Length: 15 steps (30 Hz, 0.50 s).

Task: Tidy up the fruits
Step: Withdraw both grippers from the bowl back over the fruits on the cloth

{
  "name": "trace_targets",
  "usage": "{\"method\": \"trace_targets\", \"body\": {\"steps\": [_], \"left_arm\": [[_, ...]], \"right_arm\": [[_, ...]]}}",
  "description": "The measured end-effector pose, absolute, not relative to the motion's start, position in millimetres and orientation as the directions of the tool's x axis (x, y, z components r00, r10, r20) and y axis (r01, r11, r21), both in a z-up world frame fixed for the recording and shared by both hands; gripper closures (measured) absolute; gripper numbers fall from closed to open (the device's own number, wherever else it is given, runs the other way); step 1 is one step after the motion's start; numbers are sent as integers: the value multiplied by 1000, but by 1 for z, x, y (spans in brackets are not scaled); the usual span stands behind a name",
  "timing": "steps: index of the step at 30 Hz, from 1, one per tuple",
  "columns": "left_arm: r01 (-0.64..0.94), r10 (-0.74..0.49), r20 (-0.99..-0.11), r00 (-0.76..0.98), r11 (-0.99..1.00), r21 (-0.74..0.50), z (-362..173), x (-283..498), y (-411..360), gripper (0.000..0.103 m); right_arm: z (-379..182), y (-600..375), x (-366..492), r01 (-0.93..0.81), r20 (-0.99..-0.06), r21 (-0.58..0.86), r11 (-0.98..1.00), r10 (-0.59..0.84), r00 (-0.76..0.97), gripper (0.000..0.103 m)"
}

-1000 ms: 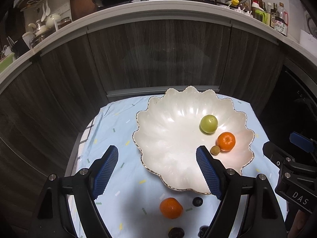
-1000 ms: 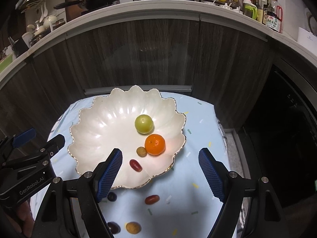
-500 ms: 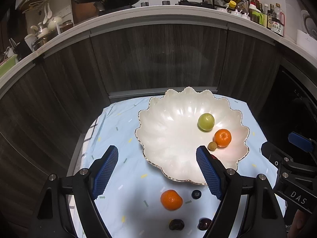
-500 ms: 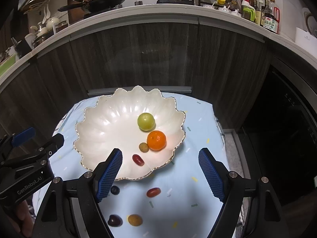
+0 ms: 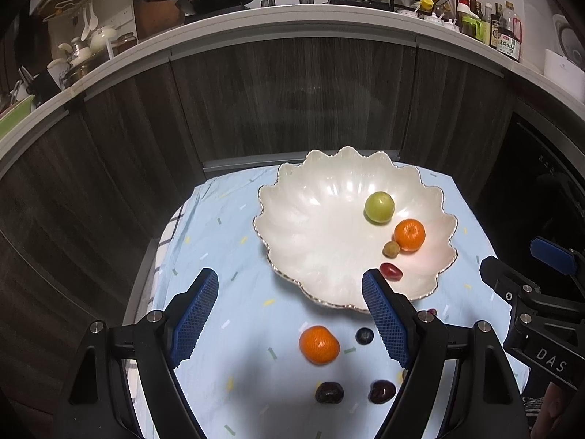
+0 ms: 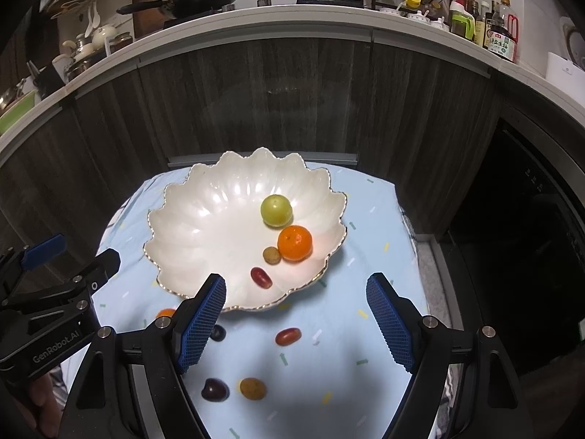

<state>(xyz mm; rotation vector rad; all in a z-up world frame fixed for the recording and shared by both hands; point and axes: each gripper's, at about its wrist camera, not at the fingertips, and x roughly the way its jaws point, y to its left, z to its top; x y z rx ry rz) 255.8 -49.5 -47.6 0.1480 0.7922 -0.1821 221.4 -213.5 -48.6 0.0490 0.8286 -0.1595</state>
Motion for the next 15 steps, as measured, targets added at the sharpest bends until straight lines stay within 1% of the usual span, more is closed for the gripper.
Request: {"method": "trace_targets", "body": {"steps": [15], "left_arm": [[227, -92, -733, 674, 970, 86, -63, 237, -43, 22]], "right_arm": [[-65, -205, 205, 148, -765, -20, 989, -110, 634, 23]]}}
